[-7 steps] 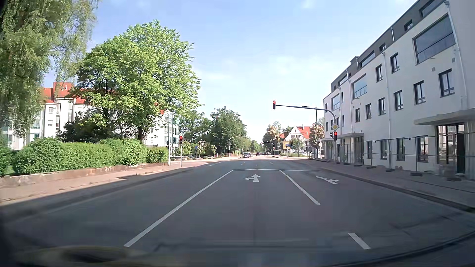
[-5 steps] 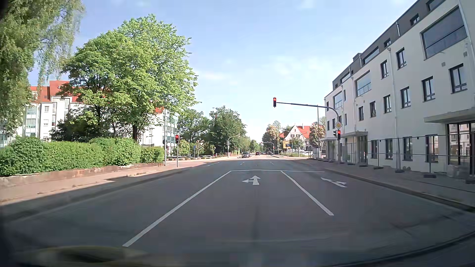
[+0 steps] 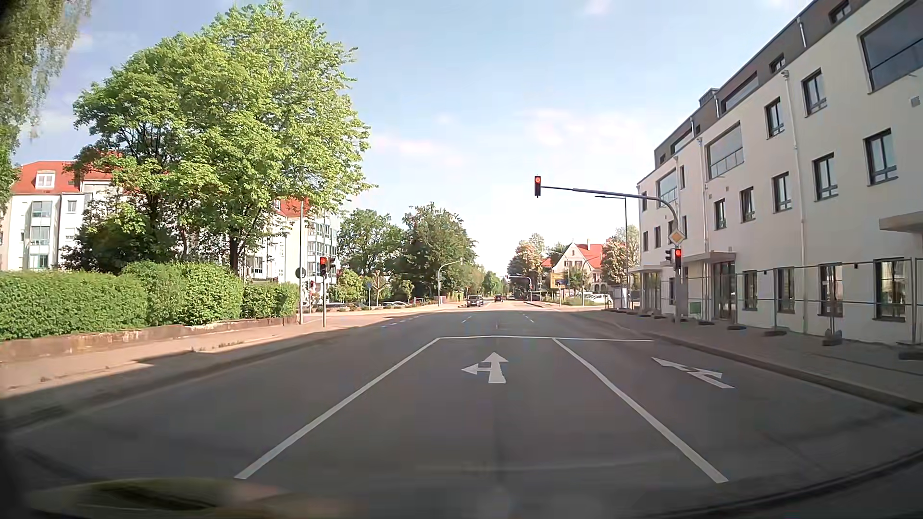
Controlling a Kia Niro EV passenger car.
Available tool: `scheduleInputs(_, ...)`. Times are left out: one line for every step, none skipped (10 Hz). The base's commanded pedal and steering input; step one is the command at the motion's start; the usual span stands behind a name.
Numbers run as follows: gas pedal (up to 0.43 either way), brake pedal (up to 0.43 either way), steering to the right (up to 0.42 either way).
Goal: Follow the waypoints while adhering to traffic rules and regulations
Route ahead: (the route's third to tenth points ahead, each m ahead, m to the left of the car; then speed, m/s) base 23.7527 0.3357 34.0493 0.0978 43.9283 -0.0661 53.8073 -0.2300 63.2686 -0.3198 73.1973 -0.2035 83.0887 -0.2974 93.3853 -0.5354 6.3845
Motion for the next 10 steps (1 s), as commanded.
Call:
scheduleInputs(0.0, 0.195, 0.007)
scheduleInputs(0.0, 0.195, 0.007)
scheduleInputs(0.0, 0.195, 0.007)
scheduleInputs(0.0, 0.195, 0.007)
scheduleInputs(0.0, 0.195, 0.008)
scheduleInputs(0.0, 0.195, 0.008)
scheduleInputs(0.0, 0.201, 0.008)
scheduleInputs(0.0, 0.207, 0.008)
scheduleInputs(0.0, 0.22, 0.008)
scheduleInputs(0.0, 0.244, 0.008)
